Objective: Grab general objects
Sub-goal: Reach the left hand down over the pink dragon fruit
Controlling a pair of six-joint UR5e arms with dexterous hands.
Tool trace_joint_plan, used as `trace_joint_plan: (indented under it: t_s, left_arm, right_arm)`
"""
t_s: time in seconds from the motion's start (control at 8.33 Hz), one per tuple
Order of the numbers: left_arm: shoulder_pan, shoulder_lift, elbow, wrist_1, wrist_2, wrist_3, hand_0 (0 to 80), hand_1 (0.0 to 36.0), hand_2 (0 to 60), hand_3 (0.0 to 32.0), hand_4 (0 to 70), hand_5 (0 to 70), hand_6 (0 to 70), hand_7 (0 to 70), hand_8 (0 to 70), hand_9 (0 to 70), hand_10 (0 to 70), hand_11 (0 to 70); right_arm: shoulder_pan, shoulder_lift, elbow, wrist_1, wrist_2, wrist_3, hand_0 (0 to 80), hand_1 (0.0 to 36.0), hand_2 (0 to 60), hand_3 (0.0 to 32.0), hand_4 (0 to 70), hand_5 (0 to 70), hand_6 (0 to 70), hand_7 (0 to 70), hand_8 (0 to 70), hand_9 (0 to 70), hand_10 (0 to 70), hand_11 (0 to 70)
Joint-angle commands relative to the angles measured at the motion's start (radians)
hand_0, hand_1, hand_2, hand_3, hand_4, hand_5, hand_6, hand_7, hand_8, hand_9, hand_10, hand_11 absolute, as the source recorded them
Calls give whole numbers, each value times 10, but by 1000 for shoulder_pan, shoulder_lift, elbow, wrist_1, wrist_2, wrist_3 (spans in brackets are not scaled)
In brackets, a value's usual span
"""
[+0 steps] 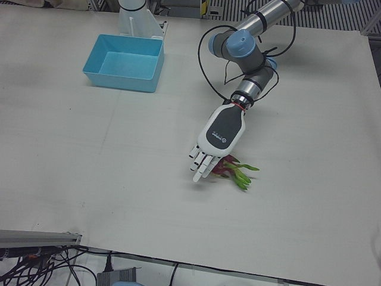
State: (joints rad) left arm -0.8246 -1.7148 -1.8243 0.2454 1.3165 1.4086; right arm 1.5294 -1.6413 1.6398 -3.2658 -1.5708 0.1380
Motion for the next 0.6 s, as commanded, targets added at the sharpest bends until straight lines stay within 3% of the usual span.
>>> trace_joint_plan:
  t_s: [0.0,0.48]
  left_arm:
    - [10,-35,49,34,-29,23,800,360,600,0,0,700,0,410,0,68,0,0]
    - [12,-60,89,44,-33,50,800,360,600,0,0,700,0,426,0,71,0,0]
  right_arm:
    - [0,0,0,0,0,0,0,0,0,0,0,0,0,0,0,0,0,0]
    - [0,0,0,0,0,0,0,0,0,0,0,0,0,0,0,0,0,0]
